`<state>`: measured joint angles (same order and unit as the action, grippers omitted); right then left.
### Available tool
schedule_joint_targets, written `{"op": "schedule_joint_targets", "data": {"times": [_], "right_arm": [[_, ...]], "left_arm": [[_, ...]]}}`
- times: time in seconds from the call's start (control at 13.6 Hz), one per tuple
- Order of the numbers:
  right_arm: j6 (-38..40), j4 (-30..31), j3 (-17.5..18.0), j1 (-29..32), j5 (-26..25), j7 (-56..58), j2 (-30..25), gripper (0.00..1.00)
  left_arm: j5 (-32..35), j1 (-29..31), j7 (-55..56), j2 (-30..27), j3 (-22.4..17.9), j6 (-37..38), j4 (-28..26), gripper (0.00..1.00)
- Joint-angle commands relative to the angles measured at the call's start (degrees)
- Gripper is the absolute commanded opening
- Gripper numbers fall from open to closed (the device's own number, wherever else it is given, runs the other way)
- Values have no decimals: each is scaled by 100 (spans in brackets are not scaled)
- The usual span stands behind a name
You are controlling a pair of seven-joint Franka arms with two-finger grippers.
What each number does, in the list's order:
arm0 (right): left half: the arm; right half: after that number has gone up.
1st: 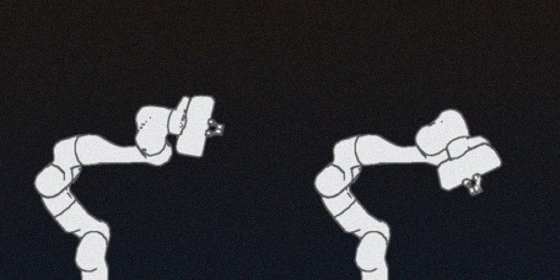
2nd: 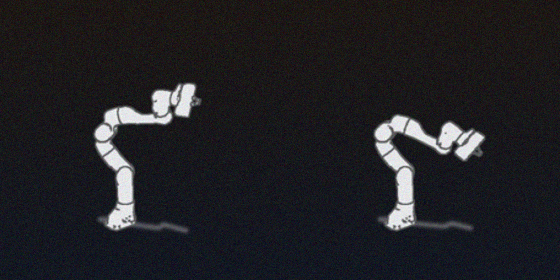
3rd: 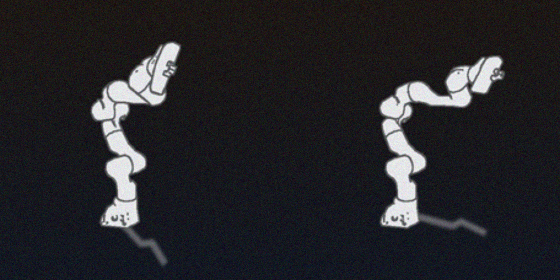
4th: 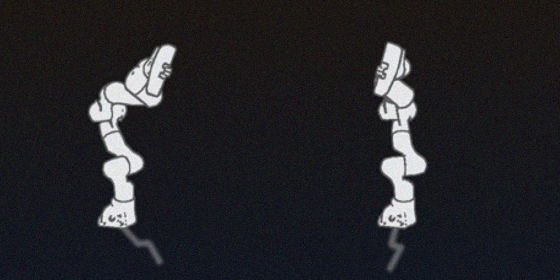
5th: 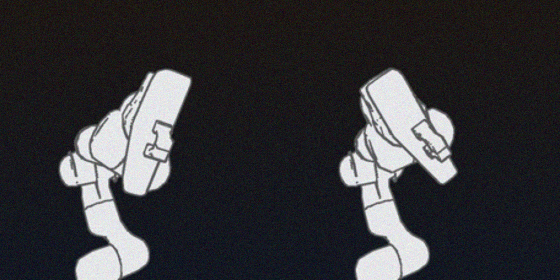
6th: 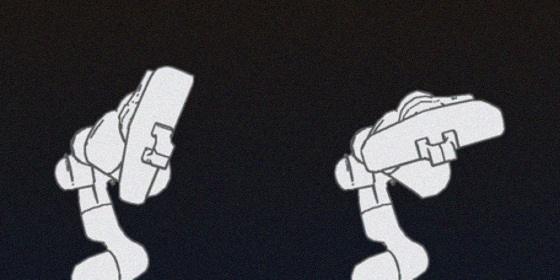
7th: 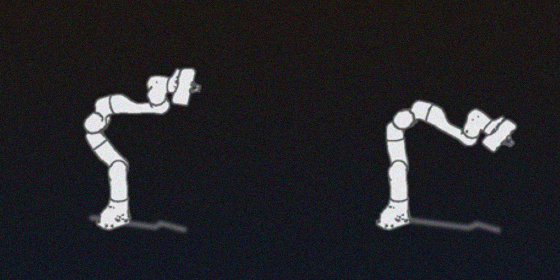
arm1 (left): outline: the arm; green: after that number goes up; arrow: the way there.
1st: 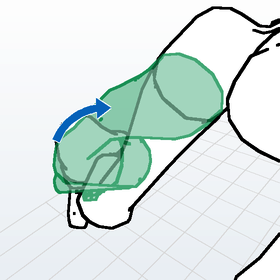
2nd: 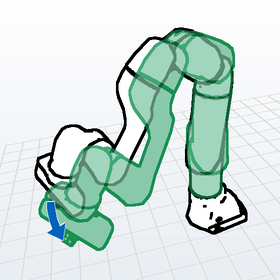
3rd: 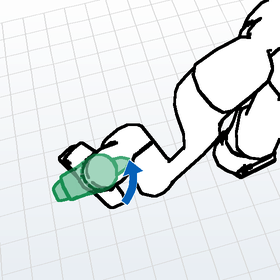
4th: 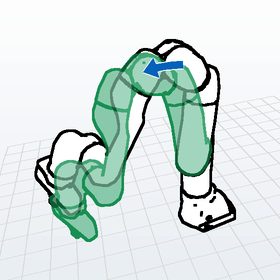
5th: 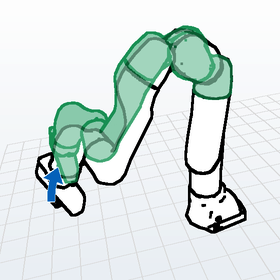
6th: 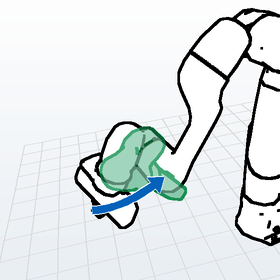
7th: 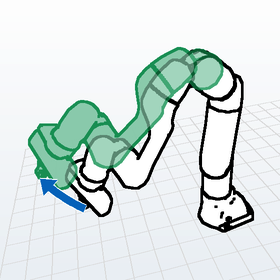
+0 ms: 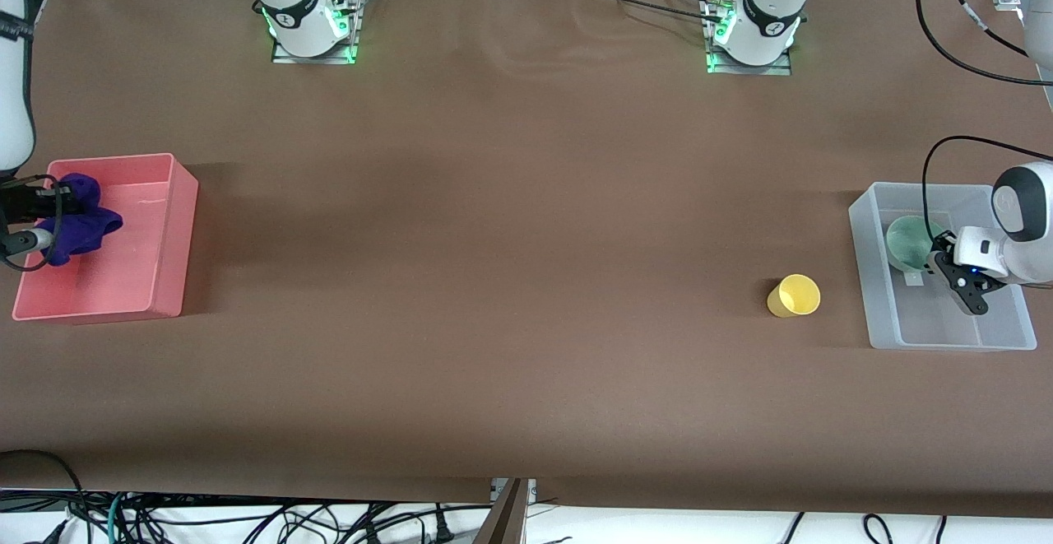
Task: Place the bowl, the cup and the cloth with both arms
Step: 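Carry the cloth into the pink bin while the left gripper moves the cup, then release the cloth in the pink bin while the left gripper reaches the yellow cup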
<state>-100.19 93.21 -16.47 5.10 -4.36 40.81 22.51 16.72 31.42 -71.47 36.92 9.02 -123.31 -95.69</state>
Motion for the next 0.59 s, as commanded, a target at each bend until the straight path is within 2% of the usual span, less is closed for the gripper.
{"op": "schedule_joint_targets", "data": {"times": [0.0,0.07,0.22,0.37,0.51], "right_arm": [[-376,144,-5,140,-3,216,367,0],[-631,310,-5,158,-3,269,429,0],[-1001,601,-14,220,32,278,552,0],[-1265,821,-14,290,32,305,606,0],[-1520,892,-14,299,49,436,702,0]], "left_arm": [[-202,-21,-16,-596,204,814,216,100],[-326,-48,89,-798,309,1156,313,100],[-362,-48,867,-967,791,1667,594,100],[-362,-66,2331,-941,1231,1828,701,100],[-458,-266,3940,-801,1400,1758,701,100]]}}
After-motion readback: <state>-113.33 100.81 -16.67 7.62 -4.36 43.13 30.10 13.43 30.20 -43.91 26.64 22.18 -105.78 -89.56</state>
